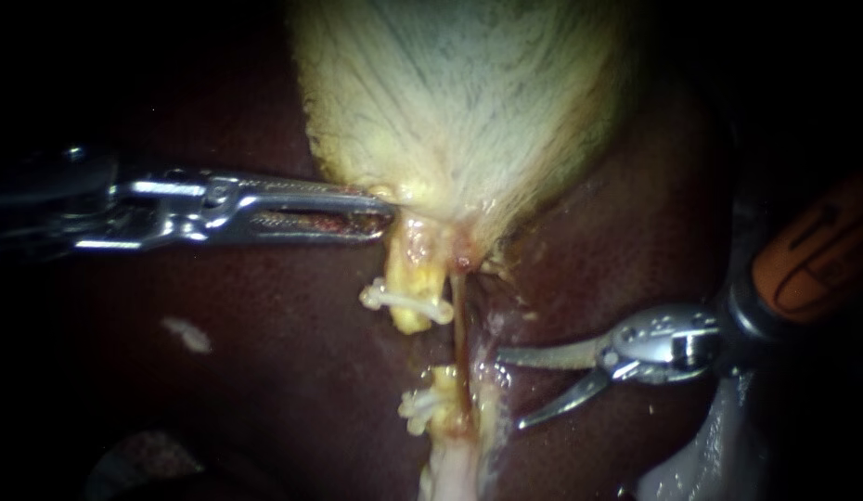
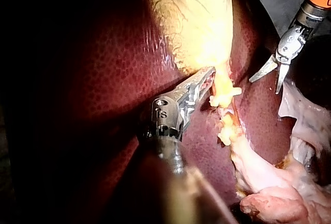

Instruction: Go back from the cut left tube

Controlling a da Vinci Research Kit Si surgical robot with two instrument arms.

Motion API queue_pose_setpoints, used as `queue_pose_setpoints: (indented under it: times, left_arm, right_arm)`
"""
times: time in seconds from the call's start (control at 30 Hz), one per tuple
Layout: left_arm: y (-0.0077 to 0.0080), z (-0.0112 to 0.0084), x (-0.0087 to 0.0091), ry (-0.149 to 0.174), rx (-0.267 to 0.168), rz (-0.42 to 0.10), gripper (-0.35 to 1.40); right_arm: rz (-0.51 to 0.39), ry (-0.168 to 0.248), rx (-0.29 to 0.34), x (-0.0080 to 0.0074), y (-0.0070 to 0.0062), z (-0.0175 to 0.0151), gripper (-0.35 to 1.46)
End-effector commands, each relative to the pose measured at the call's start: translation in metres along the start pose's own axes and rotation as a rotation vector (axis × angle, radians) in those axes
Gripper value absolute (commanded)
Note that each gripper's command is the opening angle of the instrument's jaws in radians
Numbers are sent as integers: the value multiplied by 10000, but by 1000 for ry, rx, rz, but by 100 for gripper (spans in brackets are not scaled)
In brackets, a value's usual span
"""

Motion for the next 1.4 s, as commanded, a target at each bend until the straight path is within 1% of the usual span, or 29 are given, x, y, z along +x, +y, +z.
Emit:
queue_pose_setpoints:
  times: [0.03, 0.07, 0.17, 0.27, 0.37, 0.47, 0.57, 0.73, 1.0, 1.13, 1.4]
  left_arm:
    - [0, 0, 0, 0, 0, 0, -35]
    - [0, 0, 0, 0, 0, 0, -35]
    - [-1, 0, -1, 0, 0, -1, -35]
    - [-2, 0, -2, 0, -1, -1, -35]
    - [-3, 1, -2, 0, -2, -1, -35]
    - [-3, 3, 0, -1, -3, 0, -35]
    - [-4, 8, 7, -2, -7, 4, -35]
    - [-5, 23, 22, -5, -3, 14, -35]
    - [-13, 44, 37, 10, 2, 30, -35]
    - [-14, 47, 41, 13, 6, 27, -35]
    - [-14, 47, 40, 16, 6, 27, -35]
  right_arm:
    - [-20, -6, -13, 0, 1, 0, 140]
    - [-40, -10, -32, 2, 3, -1, 143]
    - [-83, -20, -60, 4, 5, -2, 143]
    - [-124, -26, -77, 8, 8, -4, 143]
    - [-145, -30, -84, 12, 11, -9, 143]
    - [-148, -31, -87, 13, 12, -13, 143]
    - [-147, -32, -91, 11, 12, -15, 143]
    - [-146, -33, -93, 8, 12, -20, 143]
    - [-147, -33, -92, 4, 13, -27, 143]
    - [-147, -34, -92, 2, 15, -29, 143]
    - [-146, -34, -93, 2, 16, -29, 143]
